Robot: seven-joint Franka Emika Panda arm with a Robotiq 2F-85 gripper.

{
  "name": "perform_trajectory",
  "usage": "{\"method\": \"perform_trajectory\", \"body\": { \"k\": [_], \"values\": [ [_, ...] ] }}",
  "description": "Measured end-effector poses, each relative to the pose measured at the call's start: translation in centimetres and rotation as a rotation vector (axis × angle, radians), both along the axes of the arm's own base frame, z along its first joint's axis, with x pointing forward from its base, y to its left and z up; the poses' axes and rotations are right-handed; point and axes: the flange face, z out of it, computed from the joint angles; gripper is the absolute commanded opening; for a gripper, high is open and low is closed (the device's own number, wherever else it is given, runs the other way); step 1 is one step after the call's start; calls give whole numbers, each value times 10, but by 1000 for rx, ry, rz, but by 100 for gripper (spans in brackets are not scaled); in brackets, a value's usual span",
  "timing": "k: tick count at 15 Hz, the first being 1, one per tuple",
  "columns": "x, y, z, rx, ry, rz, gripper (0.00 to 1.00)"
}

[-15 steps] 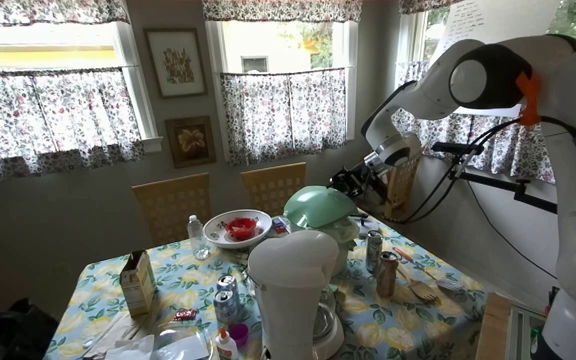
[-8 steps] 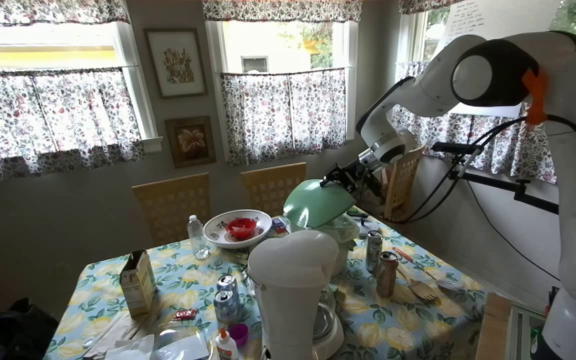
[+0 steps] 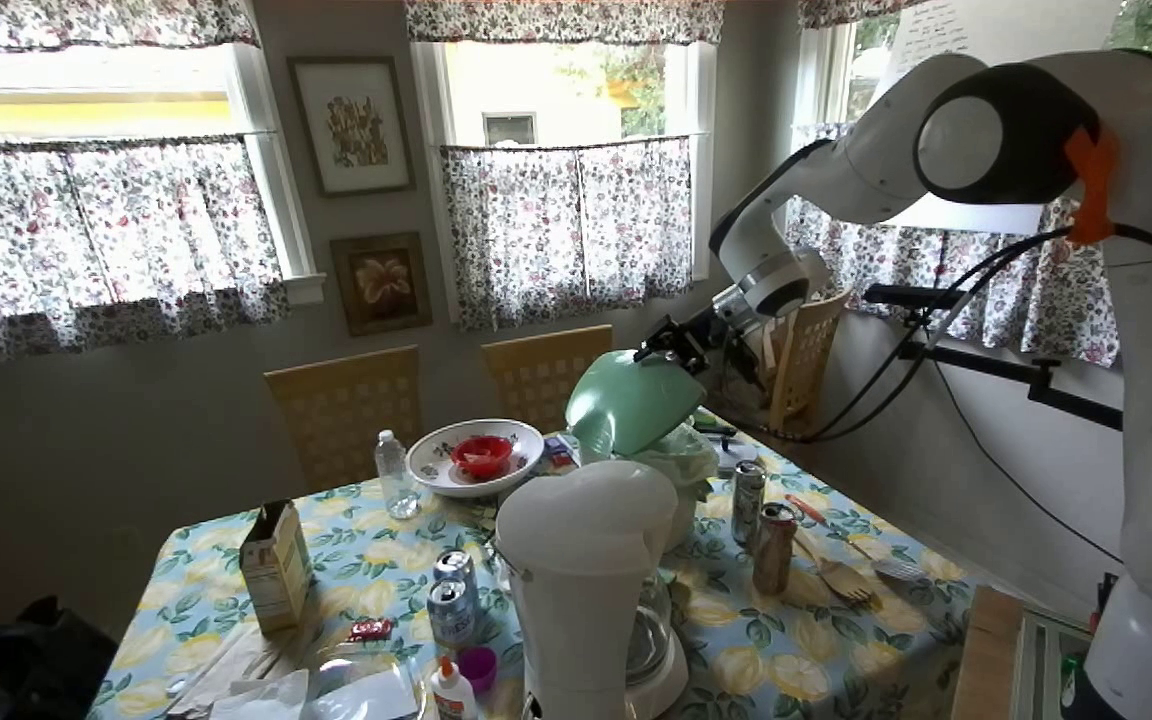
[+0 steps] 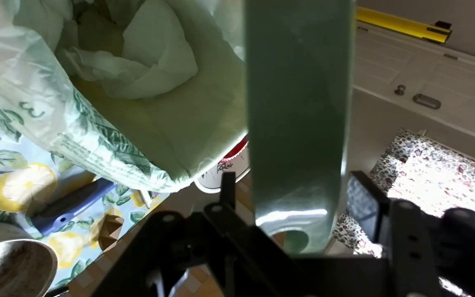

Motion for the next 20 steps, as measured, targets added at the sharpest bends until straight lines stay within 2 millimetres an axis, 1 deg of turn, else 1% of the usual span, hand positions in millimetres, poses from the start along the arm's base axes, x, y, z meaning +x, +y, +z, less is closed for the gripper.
{"method": "perform_trajectory", "body": {
  "k": [6,13,15,20],
  "values": [
    [6,13,15,-18,-30,34,67],
    [14,30,34,-36,-66,70,67],
    [16,35,39,-41,-77,82,68],
    [22,49,52,-50,-102,110,67]
  ]
}}
